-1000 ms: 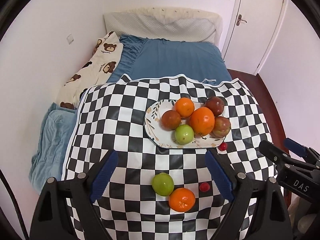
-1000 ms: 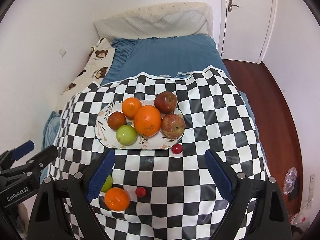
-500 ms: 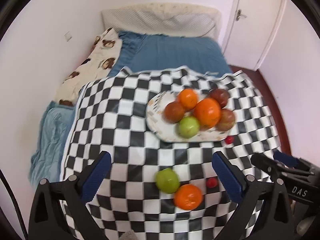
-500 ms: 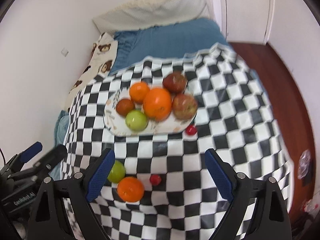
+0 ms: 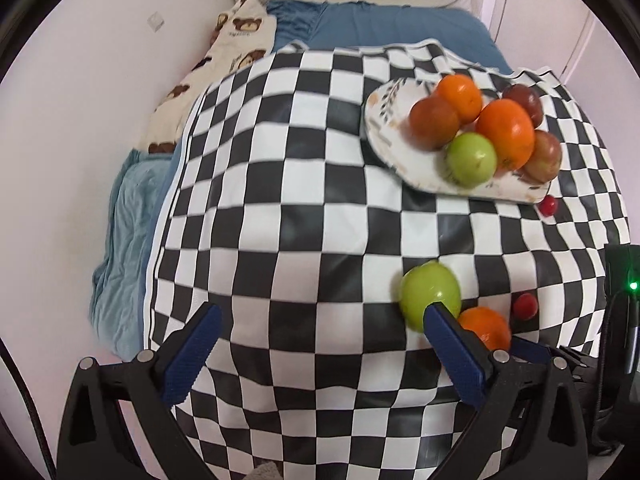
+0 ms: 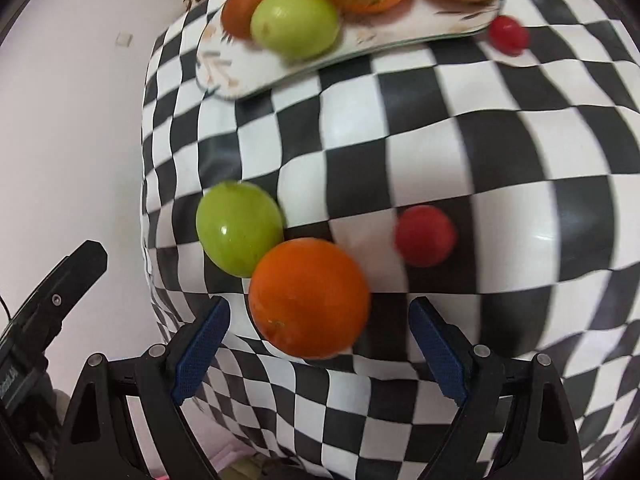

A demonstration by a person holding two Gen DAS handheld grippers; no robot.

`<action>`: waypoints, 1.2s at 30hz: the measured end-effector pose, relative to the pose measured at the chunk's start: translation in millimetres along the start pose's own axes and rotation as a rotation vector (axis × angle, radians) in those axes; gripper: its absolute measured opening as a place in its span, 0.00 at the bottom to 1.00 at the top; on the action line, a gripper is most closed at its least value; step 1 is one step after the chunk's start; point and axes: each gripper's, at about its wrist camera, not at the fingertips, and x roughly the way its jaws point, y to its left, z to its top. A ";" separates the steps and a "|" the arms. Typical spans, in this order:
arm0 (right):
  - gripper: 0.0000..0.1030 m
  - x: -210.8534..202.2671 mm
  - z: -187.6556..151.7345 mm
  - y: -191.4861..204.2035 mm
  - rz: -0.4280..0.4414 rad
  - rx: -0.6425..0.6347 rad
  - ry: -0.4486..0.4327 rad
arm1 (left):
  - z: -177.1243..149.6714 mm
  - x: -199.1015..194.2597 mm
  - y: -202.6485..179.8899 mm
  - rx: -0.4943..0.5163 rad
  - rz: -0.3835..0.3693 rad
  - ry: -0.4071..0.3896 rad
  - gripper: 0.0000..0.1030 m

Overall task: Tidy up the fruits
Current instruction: 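Grasp the tangerine with the right tool while the left tool reaches toward the green apple, then grasp the green apple with the left tool while the right tool holds the tangerine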

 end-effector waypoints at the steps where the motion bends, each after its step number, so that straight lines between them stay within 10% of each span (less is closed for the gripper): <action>1: 0.90 2.7 -0.3 2.4 -0.005 -0.008 0.000 | -1.1 2.4 2.2 -0.007 -0.001 0.008 1.00; 5: 0.89 14.9 -1.5 15.6 -0.051 -0.068 -0.004 | -1.2 6.3 4.7 -0.019 -0.010 0.019 1.00; 7: 0.66 17.0 -3.8 21.1 -0.098 -0.110 -0.017 | 0.5 7.9 4.3 -0.024 -0.023 0.025 1.00; 19: 0.66 -18.1 -1.7 -8.1 -0.117 -0.074 -0.072 | 28.1 60.3 -32.2 -0.087 -0.304 0.208 1.00; 21: 0.66 -20.7 1.3 -9.6 -0.117 -0.069 -0.075 | 30.3 71.5 -41.3 -0.078 -0.337 0.229 0.89; 23: 0.66 -20.9 1.3 -11.6 -0.115 -0.061 -0.077 | 29.6 76.8 -46.5 -0.066 -0.327 0.245 0.49; 36: 0.66 -19.2 7.7 -15.8 -0.117 -0.043 -0.051 | -4.7 52.8 -45.9 0.002 -0.276 0.185 0.49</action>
